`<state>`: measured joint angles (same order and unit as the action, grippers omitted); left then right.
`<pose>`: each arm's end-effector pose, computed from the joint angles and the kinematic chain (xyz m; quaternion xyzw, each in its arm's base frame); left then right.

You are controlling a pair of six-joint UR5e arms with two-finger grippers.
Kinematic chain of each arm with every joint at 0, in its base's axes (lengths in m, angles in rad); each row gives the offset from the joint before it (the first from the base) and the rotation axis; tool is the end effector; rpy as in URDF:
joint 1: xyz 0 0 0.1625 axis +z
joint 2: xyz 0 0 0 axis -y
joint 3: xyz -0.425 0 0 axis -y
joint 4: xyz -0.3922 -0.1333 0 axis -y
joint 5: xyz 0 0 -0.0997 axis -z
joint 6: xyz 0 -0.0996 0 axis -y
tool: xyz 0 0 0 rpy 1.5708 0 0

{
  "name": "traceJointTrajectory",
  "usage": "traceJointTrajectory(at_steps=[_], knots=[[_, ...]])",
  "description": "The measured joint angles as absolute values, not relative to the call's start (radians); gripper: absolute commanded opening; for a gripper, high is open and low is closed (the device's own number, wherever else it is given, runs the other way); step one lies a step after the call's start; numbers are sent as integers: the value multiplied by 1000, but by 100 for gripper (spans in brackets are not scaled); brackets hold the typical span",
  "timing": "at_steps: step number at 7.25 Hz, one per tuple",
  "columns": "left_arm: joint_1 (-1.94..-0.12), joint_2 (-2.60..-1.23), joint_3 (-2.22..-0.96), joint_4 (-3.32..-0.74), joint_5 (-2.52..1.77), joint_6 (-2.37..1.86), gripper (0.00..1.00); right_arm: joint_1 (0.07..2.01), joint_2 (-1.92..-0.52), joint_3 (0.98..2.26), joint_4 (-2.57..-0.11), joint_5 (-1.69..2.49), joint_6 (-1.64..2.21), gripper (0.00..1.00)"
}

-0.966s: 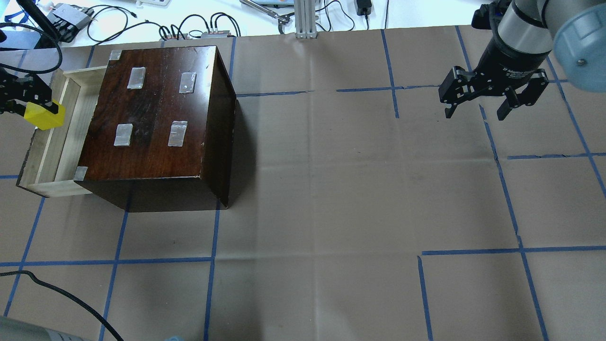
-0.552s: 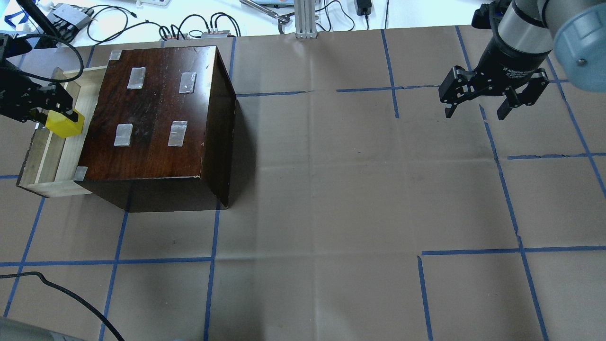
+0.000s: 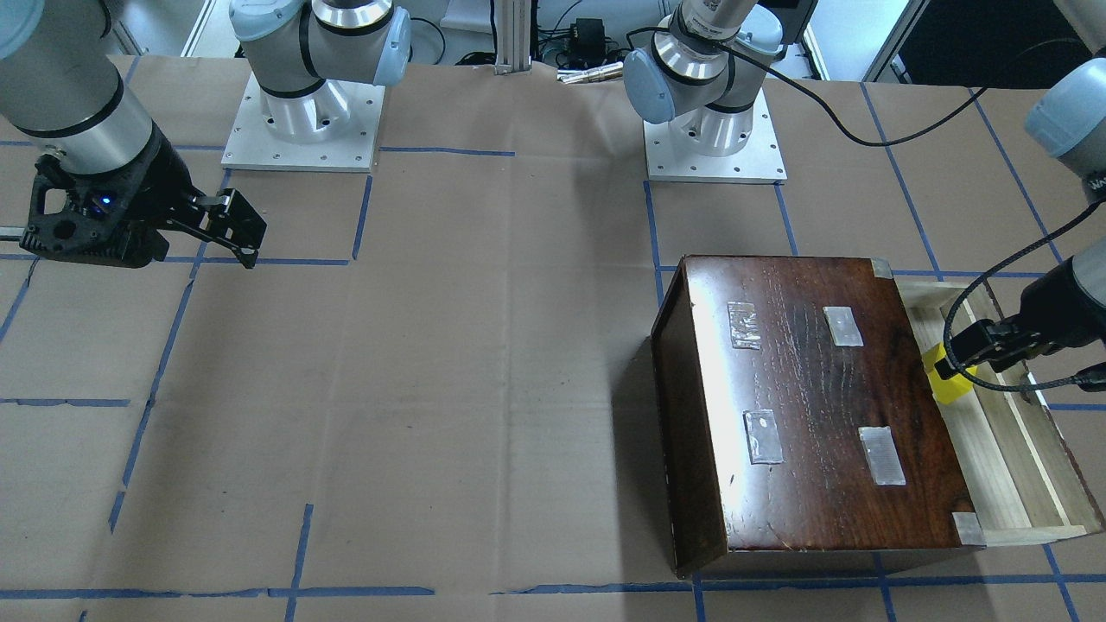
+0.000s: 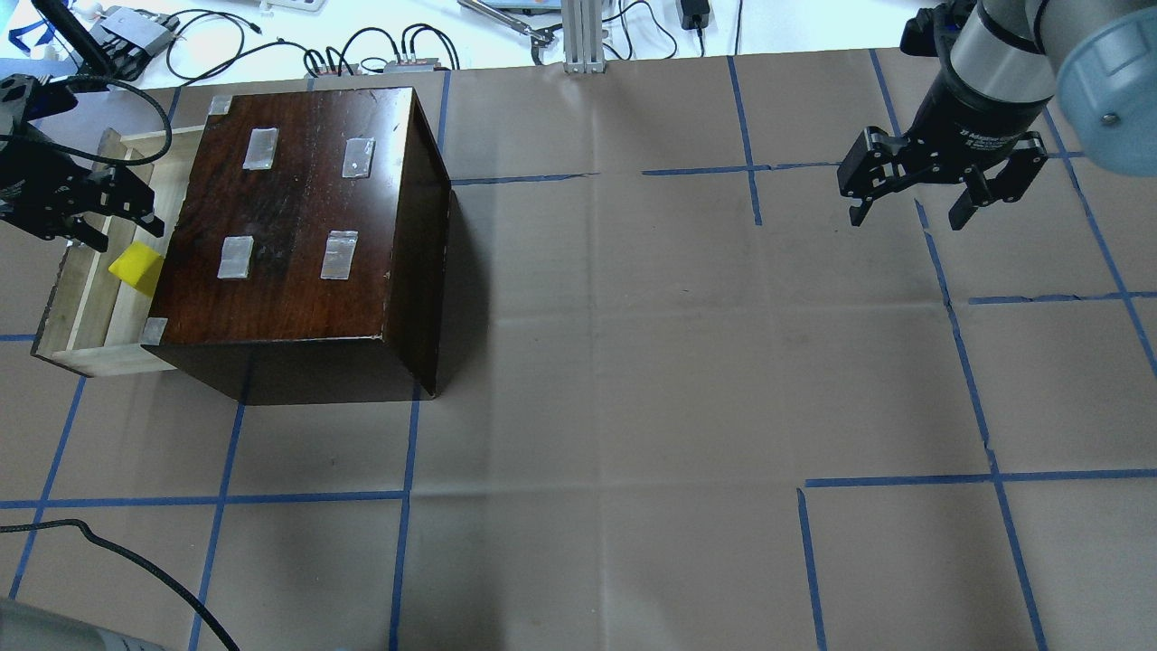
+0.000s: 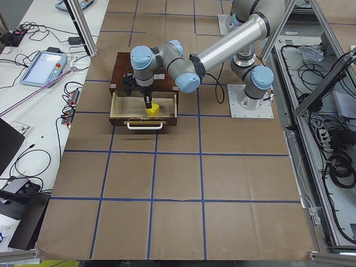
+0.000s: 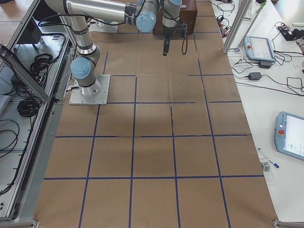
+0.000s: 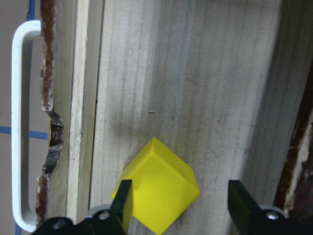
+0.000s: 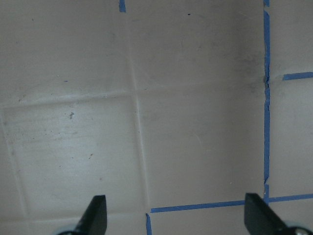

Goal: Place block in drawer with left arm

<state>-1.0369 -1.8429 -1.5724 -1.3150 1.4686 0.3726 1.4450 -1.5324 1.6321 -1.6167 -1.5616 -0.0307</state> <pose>0.1766 -0.5807 0.3650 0.0809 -0.9954 0.0143 0.0498 0.0703 -0.5136 0.4433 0.0476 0.9985 0.0265 0.0067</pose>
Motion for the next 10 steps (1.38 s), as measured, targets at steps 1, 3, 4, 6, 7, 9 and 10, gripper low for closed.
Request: traceJointTrajectory(at_steps=[1,3,4,6,7,9,10], knots=[[-1037,-1827,-1564,-1316,1469,373,99,1445,-1532,1632,-1617,-1562,-31,100],[-1037,-1776,-1560,-1325,1472,366,99,1445,-1532,1632,-1616,-1562,-31,100],[-1041,-1739,-1565,-1341,1472,342,99,1445,-1532,1632,-1616,-1562,-31,100],[-1084,-1661,-1576,-1393,1472,233,99,1445,-1532,1632,-1617,-1562,-31,100],[-1129,-1628,-1578,-1421,1472,151,99,1445,-1532,1632,-1617,-1562,-31,100],[-1260,-1587,-1584,-1452,1474,-10,99,1445,-1532,1632,-1617,-1562,-31,100],[-1331,-1581,-1585,-1459,1485,-58,99,1445,-1532,1632,-1617,-1562,-31,100]])
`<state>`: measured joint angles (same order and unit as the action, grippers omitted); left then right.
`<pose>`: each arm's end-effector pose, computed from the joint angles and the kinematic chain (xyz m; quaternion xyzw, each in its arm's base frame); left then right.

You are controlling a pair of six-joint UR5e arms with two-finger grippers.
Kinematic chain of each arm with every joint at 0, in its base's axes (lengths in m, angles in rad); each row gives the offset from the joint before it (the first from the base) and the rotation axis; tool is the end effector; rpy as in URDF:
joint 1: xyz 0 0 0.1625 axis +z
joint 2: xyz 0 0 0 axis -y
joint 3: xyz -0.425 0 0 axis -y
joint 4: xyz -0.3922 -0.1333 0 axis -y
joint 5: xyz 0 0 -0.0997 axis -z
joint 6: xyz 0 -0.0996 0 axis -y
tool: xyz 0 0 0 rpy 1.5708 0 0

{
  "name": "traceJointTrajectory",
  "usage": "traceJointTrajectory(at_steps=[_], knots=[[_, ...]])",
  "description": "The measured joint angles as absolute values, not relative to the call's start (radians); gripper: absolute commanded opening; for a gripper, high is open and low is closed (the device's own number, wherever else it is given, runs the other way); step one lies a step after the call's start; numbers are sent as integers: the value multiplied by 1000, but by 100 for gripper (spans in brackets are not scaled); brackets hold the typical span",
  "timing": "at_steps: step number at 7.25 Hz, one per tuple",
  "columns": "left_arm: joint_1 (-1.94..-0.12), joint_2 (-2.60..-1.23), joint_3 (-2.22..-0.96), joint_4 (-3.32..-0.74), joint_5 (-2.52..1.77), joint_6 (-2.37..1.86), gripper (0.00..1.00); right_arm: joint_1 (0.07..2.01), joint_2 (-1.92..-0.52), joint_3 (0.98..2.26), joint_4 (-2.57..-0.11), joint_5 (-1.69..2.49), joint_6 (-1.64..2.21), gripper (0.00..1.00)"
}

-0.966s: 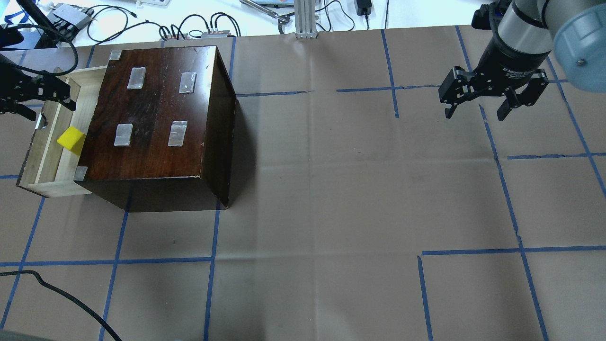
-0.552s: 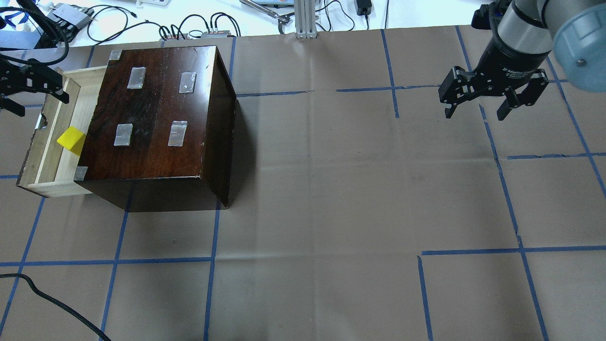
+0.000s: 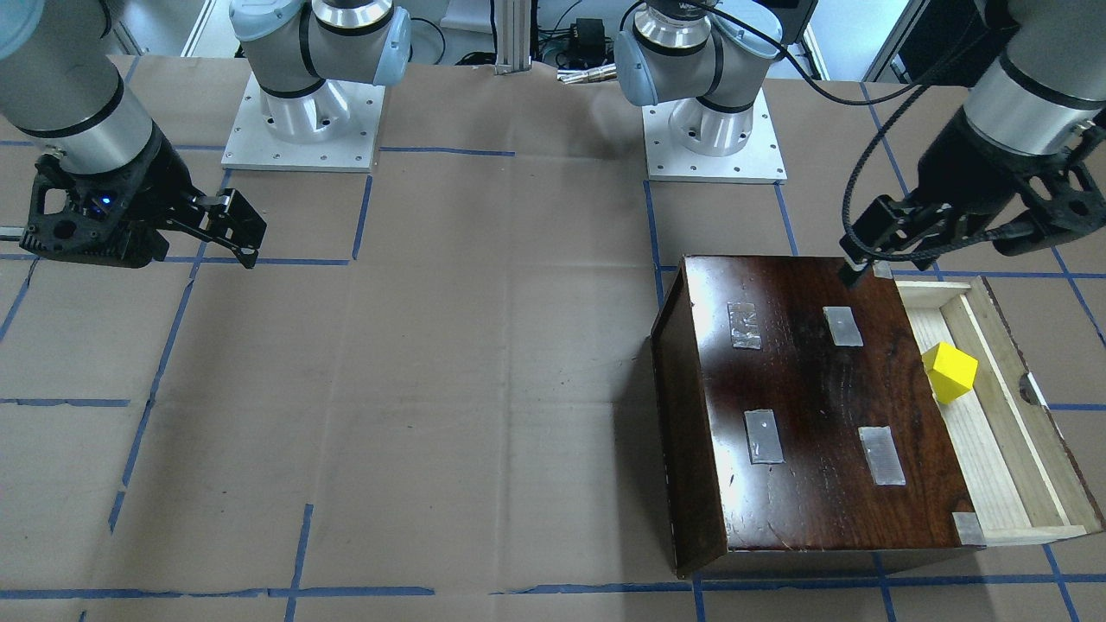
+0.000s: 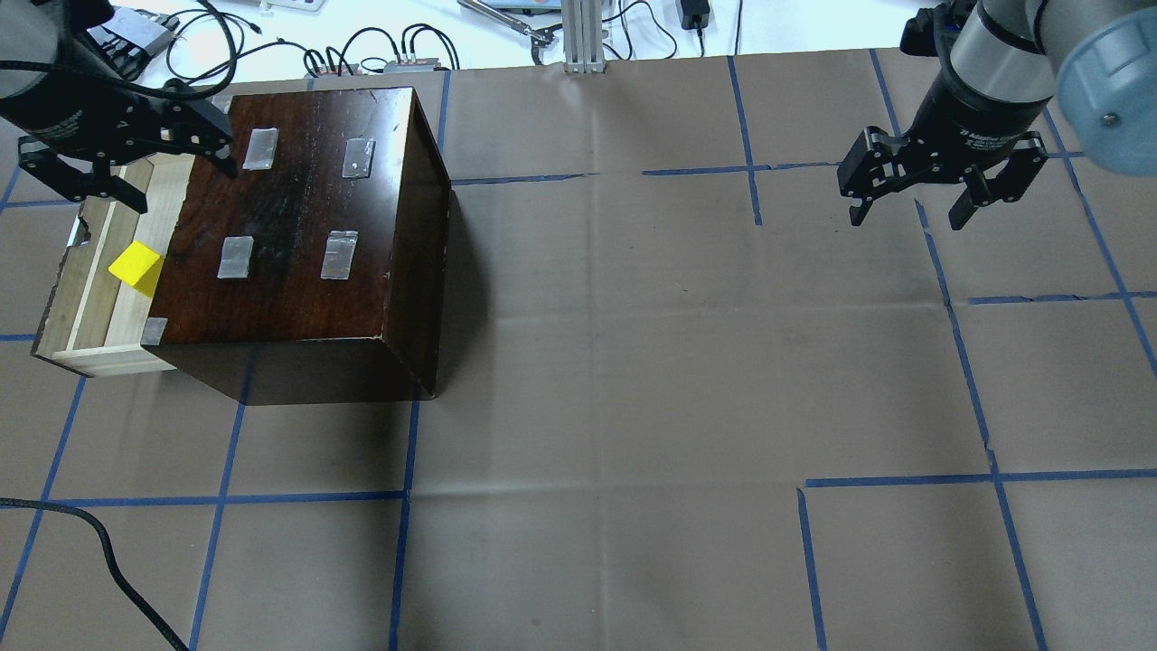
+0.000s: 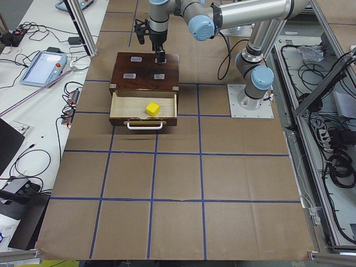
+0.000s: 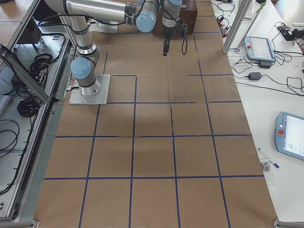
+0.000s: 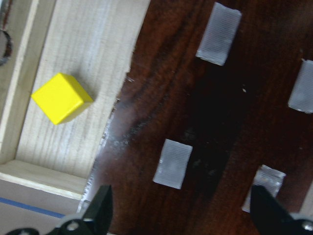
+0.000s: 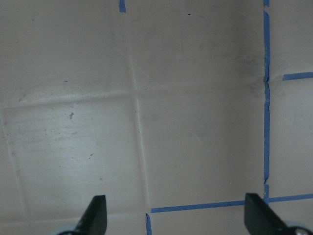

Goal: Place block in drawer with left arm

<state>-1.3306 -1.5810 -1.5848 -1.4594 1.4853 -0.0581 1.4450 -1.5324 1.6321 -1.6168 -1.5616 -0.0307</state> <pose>-0.0177 -0.5236 0.4878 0.1465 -0.9873 0.0472 0.0386 0.0703 -0.5137 0.4433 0.0476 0.9985 0.0264 0.0067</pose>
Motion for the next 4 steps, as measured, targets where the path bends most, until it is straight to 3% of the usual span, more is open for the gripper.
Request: traceJointTrajectory(at_steps=[4], knots=[[-1542,-1590,-1606,-1474,1542,-58,99,1445,-1532,1632,-1617,-1562,-30,100]])
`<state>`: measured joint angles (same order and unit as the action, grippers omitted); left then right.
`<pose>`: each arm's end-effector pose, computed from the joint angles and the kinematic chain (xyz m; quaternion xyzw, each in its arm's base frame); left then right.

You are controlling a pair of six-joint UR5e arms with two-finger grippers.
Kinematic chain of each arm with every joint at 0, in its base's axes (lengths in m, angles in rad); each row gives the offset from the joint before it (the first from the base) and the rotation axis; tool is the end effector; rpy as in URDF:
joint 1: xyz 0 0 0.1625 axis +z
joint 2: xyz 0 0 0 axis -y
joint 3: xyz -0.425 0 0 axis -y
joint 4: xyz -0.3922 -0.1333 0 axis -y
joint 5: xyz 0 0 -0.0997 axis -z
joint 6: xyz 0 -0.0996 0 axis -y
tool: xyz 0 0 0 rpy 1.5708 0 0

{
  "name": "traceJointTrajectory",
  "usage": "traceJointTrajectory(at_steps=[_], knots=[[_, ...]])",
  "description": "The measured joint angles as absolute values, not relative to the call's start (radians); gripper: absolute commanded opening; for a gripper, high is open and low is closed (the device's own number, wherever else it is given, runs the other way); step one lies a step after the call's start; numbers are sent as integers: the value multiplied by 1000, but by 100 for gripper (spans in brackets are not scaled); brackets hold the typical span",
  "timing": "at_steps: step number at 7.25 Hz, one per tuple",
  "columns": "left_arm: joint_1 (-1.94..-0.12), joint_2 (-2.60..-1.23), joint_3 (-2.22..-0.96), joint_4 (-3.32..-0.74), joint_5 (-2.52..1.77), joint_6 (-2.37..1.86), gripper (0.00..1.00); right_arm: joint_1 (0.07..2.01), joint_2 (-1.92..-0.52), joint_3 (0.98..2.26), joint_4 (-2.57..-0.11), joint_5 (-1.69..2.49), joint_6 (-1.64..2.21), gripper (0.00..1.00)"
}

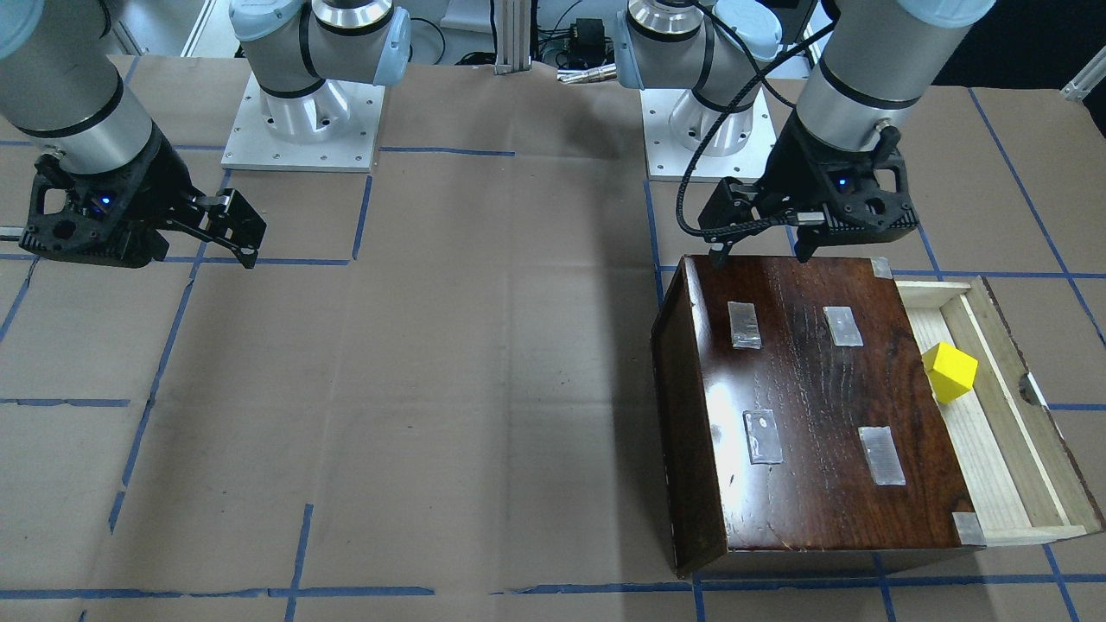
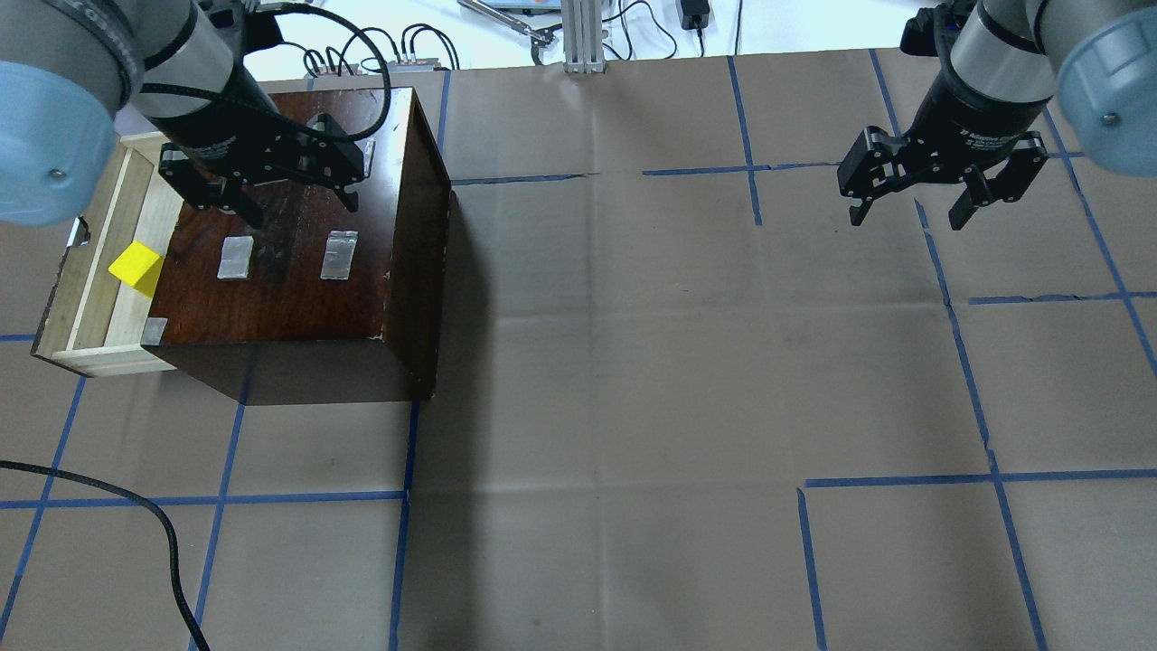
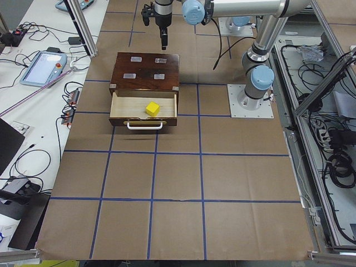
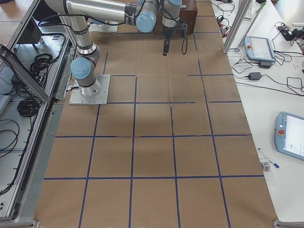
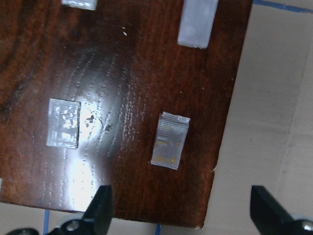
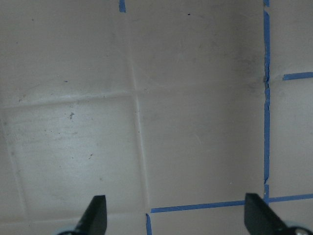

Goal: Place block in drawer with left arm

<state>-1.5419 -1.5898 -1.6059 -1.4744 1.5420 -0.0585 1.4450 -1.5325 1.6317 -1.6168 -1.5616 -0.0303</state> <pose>-0.1216 -0.5072 0.4710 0.0434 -0.9987 0.0209 0.0147 0.0703 -0.5137 0.4436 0.0478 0.9985 0.0262 0.0067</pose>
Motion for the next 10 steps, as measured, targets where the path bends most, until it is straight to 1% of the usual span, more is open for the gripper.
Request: traceJointTrajectory(at_steps=[3,10], knots=[[-1567,-1574,-1633,-1476,1576,7,99,1445,-1532,1632,-1617,-1562,-31,100],[-1568,-1570,-1632,-1473,1587,17,99,1445,-1532,1632,-1616,-1562,-31,100]])
